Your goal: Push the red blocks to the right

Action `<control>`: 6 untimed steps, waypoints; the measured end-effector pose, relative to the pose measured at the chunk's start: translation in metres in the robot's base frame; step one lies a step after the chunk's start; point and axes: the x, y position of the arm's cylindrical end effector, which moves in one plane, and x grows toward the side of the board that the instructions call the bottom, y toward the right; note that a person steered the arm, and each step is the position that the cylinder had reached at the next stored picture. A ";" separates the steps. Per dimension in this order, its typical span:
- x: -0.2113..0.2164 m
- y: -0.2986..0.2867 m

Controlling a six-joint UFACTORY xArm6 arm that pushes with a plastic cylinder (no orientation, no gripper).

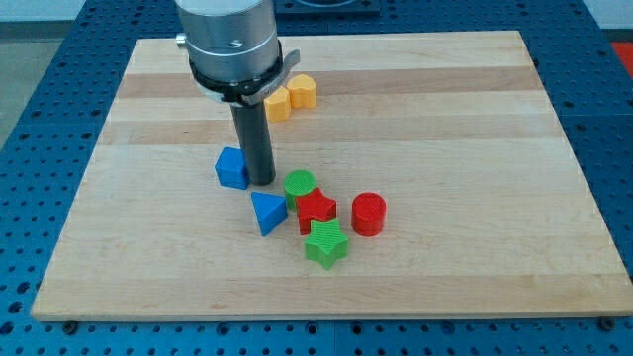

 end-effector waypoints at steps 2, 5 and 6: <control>0.035 0.015; 0.055 0.099; 0.056 0.112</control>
